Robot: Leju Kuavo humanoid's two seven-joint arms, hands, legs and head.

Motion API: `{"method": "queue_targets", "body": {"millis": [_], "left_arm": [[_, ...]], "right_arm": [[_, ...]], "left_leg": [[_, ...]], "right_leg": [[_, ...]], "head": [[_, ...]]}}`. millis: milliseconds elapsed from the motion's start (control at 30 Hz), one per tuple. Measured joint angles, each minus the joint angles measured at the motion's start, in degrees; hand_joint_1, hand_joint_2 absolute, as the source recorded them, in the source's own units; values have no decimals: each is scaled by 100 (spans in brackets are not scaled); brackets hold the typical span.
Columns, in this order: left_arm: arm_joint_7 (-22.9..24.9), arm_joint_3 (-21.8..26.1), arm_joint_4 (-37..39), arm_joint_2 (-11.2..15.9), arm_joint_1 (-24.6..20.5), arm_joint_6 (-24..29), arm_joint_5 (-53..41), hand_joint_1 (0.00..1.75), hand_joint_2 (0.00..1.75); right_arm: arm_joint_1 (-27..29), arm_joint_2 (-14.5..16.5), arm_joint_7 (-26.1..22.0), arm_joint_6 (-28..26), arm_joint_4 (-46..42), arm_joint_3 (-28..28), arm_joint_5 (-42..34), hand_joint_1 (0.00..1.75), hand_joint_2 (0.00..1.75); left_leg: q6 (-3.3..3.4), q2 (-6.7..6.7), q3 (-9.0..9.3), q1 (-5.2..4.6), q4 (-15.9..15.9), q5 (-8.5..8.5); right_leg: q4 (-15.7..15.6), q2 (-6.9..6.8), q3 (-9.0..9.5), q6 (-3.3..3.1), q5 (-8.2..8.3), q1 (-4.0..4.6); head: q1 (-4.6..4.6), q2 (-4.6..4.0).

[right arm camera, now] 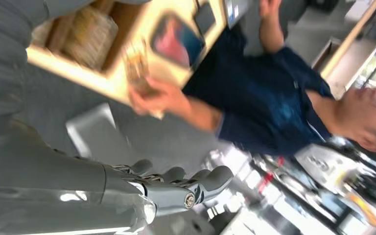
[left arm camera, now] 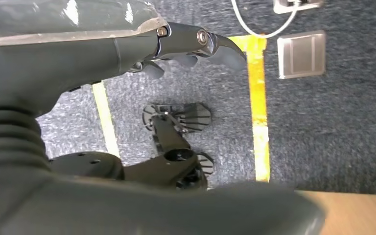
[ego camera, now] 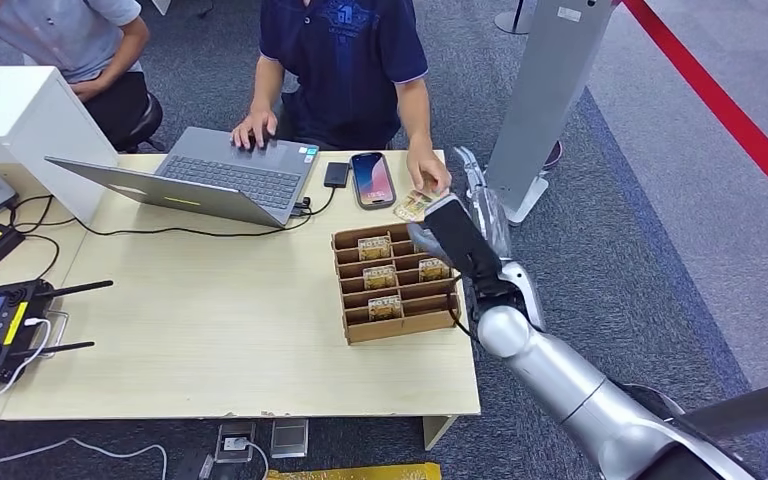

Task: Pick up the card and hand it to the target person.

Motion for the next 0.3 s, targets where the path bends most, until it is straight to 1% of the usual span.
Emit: {"method": "queue_targets", "body": {"millis": [200, 267, 300], "left_arm": [[21, 0, 0, 36, 50, 31, 198, 0, 0], [23, 0, 0, 48, 60, 41, 258, 0, 0], [23, 0, 0, 50, 62, 42, 273, 0, 0]], "right_arm": [[1052, -385, -513, 739, -949, -307, -1422, 0, 175], [1395, -506, -640, 972, -1228, -410, -1779, 0, 175], [1475, -536, -667, 1023, -1295, -437, -1855, 0, 175]], "left_leg": [[0, -1, 1, 0, 0, -2], [0, -1, 1, 0, 0, -2], [0, -1, 1, 0, 0, -2]], "right_leg": [[-3, 1, 2, 0, 0, 0], [-3, 1, 2, 0, 0, 0], [-3, 1, 2, 0, 0, 0]], "head": [[10, 0], [8, 0], [8, 0]]}}
